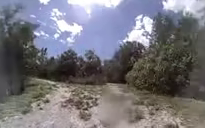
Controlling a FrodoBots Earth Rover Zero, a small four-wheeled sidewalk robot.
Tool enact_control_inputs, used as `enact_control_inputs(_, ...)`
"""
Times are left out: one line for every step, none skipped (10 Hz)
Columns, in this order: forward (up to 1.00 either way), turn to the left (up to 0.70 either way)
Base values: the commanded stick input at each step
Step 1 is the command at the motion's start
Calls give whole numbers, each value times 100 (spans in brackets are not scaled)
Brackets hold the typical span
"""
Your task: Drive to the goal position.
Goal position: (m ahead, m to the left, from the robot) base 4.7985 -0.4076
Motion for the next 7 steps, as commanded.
enact_control_inputs(70,0)
enact_control_inputs(70,0)
enact_control_inputs(70,0)
enact_control_inputs(70,0)
enact_control_inputs(70,0)
enact_control_inputs(70,0)
enact_control_inputs(70,0)
